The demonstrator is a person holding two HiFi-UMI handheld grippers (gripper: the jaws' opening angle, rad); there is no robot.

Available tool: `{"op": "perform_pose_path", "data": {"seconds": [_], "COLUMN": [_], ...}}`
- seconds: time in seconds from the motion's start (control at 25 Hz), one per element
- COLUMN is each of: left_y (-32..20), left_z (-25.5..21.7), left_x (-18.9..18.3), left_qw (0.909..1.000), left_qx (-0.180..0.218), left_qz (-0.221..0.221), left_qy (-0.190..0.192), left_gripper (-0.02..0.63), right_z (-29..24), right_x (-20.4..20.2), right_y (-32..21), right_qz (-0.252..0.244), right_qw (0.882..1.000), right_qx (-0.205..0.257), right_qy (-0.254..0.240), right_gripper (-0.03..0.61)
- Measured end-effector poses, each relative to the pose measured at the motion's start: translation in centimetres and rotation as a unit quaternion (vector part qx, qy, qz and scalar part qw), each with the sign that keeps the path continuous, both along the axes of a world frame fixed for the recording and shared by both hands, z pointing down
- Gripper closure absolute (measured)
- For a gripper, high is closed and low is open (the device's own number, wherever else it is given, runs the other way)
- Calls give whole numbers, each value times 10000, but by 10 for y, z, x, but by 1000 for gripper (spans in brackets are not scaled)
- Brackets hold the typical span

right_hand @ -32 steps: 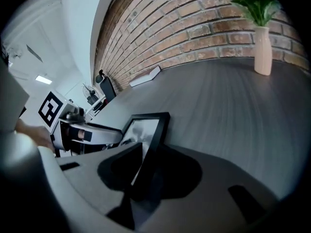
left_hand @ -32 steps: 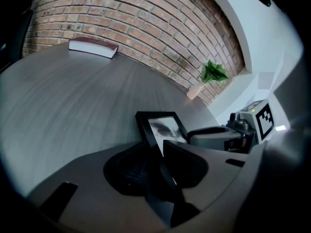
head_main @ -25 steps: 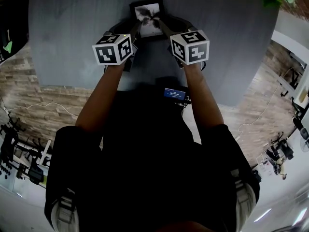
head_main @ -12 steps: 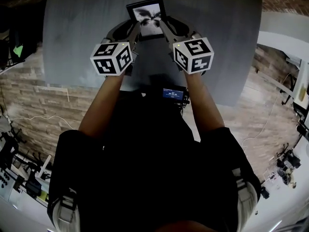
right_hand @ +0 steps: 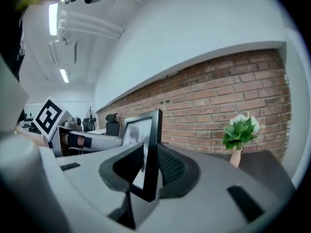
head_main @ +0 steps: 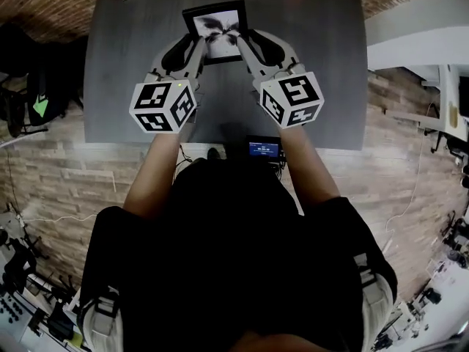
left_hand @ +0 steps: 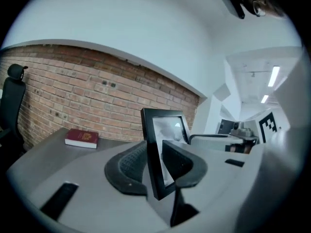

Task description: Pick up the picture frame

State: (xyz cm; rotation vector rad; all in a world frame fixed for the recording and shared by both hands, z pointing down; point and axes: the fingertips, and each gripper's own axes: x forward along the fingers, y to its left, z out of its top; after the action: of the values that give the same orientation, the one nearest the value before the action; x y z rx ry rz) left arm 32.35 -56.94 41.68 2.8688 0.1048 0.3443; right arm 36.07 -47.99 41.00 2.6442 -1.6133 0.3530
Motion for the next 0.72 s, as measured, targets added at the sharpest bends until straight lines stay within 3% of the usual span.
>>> {"op": "perform_pose_path", "data": {"seconds": [0.28, 0.52, 0.72], "left_y": [24, 32, 54], "left_z": [-62, -84, -95], "left_x": [-92, -169, -208], "left_qw": [9971, 9939, 9919], "left_qx": [277, 384, 447], "left_qz": [247, 357, 437], "left_qy": [668, 966, 1109], "left_gripper": [535, 535, 535], "right_z": [-51, -70, -81], "right_x": [-92, -173, -210], "right_y": [26, 36, 57], "right_qz": [238, 305, 368], "right_qw": [9984, 9960, 9944], "right_qx": [217, 341, 433], "right_qy": [466, 769, 888], "right_gripper": [488, 488, 488]}}
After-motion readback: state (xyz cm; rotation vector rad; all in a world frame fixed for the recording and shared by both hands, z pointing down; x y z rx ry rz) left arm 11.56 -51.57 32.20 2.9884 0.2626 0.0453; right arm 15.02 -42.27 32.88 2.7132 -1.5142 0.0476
